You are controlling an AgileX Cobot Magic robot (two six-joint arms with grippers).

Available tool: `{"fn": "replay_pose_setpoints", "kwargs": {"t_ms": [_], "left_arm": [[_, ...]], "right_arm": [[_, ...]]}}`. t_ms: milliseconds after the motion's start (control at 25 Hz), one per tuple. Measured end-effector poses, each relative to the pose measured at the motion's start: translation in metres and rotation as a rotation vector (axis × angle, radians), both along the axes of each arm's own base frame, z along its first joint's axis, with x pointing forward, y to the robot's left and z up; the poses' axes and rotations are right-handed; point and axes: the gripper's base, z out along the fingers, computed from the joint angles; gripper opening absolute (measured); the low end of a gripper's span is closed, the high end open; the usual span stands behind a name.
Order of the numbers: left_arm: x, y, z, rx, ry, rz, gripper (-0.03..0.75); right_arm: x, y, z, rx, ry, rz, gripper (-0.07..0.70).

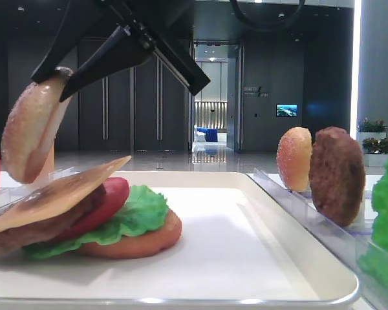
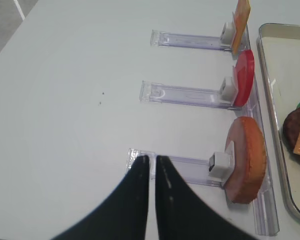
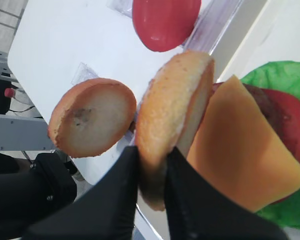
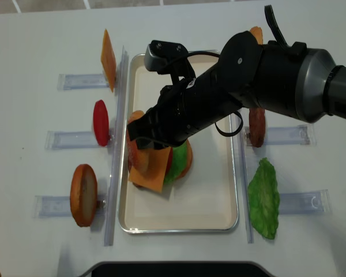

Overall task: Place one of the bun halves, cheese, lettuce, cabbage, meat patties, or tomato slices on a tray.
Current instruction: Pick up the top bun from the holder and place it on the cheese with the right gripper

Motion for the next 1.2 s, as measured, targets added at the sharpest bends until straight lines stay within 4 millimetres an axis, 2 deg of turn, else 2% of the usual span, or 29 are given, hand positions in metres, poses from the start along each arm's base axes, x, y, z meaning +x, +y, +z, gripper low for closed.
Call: {"fn": "replay_pose_setpoints", "kwargs": {"t_ms": [680, 880, 1200], "left_arm": [[0.0, 0.0, 0.0, 0.0, 0.0, 0.0, 0.03], [0.0, 0.0, 0.0, 0.0, 0.0, 0.0, 0.03], [0.0, 0.0, 0.0, 0.0, 0.0, 0.0, 0.03]], "right_arm": [[0.0, -0.001, -0.005, -0.017, -0.026, 0.018, 0.111], [0.0, -0.006, -0.013, -0.04, -0.028, 0.0, 0.11], [0.015, -0.024, -0.015, -0.06, -0.012, -0.02, 0.109]]}}
